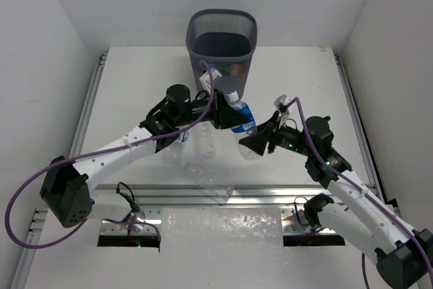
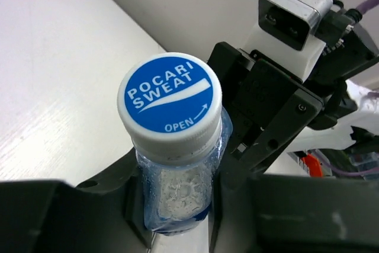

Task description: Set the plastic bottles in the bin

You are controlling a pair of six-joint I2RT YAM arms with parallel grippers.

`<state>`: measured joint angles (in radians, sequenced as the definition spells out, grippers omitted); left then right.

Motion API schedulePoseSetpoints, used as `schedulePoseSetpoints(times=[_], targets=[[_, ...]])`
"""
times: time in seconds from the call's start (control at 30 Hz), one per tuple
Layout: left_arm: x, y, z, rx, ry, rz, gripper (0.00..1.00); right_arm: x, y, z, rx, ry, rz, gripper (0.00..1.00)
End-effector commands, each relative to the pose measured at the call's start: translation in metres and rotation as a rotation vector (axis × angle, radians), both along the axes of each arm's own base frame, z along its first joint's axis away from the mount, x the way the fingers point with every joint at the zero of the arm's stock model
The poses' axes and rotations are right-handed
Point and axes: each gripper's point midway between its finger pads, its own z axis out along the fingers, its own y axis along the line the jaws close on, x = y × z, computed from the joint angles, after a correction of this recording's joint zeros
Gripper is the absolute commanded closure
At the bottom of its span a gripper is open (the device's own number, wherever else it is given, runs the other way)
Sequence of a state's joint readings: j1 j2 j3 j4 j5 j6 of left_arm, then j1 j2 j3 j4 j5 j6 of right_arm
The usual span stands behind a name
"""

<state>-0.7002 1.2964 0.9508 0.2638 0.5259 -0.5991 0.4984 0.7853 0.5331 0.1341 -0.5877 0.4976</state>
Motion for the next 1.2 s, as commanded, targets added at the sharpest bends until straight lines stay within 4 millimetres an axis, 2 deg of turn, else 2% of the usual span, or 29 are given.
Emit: schedulePoseSetpoints(times=[0.0,0.03,0.07,0.1,0.13,0.2,0.23,0.27,0.3,0.33,0.37,0.4,0.43,0.47,0.5,0.53,0.57,0.6,0.63,0.7,0.73,0.87,0.93,1.0,1.03,1.07,1.1,1.13,1.17], targets=[[0.004,-0.018,0.032,-0.041,-0.076,-0.019,0.94,-0.027,0.011,0.057,0.135,-0.181,0.145,0.64],[0.007,-0.019,0.038,-0.042,-0.089,-0.015,0.99,-0.028,0.009,0.060,0.136,-0.194,0.143,0.62],[0.010,-0.019,0.039,-0.036,-0.093,-0.004,1.00,-0.030,0.007,0.061,0.123,-0.180,0.129,0.40],[0.016,-0.018,0.042,-0.021,-0.113,0.020,1.00,-0.026,0.003,0.060,0.104,-0.171,0.092,0.11],[0.031,-0.013,0.056,0.004,-0.119,0.106,1.00,-0.011,-0.005,0.057,0.080,-0.173,-0.006,0.01],[0.055,0.000,0.074,0.060,-0.163,0.252,1.00,-0.001,-0.021,0.043,0.005,-0.139,-0.123,0.01],[0.079,0.022,0.099,0.097,-0.176,0.430,1.00,0.016,-0.037,0.033,-0.043,-0.114,-0.263,0.01],[0.093,0.030,0.108,0.124,-0.192,0.511,1.00,0.022,-0.048,0.026,-0.078,-0.095,-0.331,0.01],[0.105,0.047,0.144,0.127,-0.242,0.604,1.00,0.023,-0.060,0.012,-0.135,-0.053,-0.391,0.01],[0.120,0.061,0.156,0.143,-0.258,0.694,1.00,0.026,-0.070,0.006,-0.163,-0.040,-0.443,0.01],[0.141,0.058,0.151,0.186,-0.252,0.717,1.00,0.030,-0.080,0.000,-0.193,-0.031,-0.500,0.01],[0.154,0.079,0.188,0.165,-0.276,0.779,1.00,0.027,-0.084,-0.005,-0.218,-0.027,-0.504,0.01],[0.183,0.074,0.169,0.217,-0.250,0.793,1.00,0.026,-0.085,-0.007,-0.226,-0.027,-0.502,0.01],[0.197,0.077,0.174,0.221,-0.252,0.805,1.00,0.024,-0.085,-0.012,-0.235,-0.020,-0.493,0.01],[0.208,0.100,0.207,0.182,-0.277,0.857,0.98,0.023,-0.084,-0.013,-0.238,-0.022,-0.485,0.01],[0.222,0.102,0.207,0.184,-0.275,0.862,0.92,0.021,-0.082,-0.014,-0.239,-0.020,-0.468,0.01],[0.250,0.096,0.183,0.222,-0.251,0.864,0.82,0.018,-0.077,-0.017,-0.240,-0.014,-0.432,0.01],[0.262,0.112,0.200,0.184,-0.279,0.895,0.58,0.017,-0.074,-0.022,-0.255,-0.003,-0.408,0.01],[0.279,0.107,0.184,0.189,-0.266,0.861,0.47,0.015,-0.070,-0.024,-0.260,0.005,-0.381,0.01],[0.300,0.120,0.179,0.138,-0.269,0.852,0.15,0.013,-0.063,-0.025,-0.266,0.015,-0.332,0.01],[0.303,0.123,0.178,0.119,-0.272,0.805,0.01,0.015,-0.059,-0.027,-0.268,0.018,-0.316,0.01],[0.310,0.134,0.191,0.064,-0.311,0.789,0.00,0.012,-0.038,-0.039,-0.277,0.067,-0.192,0.01],[0.298,0.138,0.215,0.035,-0.354,0.781,0.00,0.004,-0.020,-0.052,-0.286,0.119,-0.061,0.01],[0.271,0.148,0.246,0.013,-0.398,0.796,0.00,-0.002,-0.007,-0.072,-0.324,0.182,0.019,0.01],[0.268,0.151,0.239,0.034,-0.385,0.803,0.00,-0.004,-0.002,-0.079,-0.353,0.186,0.036,0.01],[0.256,0.156,0.245,0.033,-0.393,0.814,0.00,-0.006,0.002,-0.087,-0.383,0.193,0.051,0.01],[0.225,0.172,0.273,0.003,-0.430,0.853,0.00,-0.012,0.011,-0.096,-0.434,0.180,0.068,0.01],[0.212,0.180,0.278,0.002,-0.433,0.877,0.00,-0.012,0.015,-0.109,-0.485,0.188,0.074,0.02],[0.210,0.185,0.252,0.050,-0.379,0.895,0.00,-0.013,0.019,-0.115,-0.511,0.187,0.077,0.03]])
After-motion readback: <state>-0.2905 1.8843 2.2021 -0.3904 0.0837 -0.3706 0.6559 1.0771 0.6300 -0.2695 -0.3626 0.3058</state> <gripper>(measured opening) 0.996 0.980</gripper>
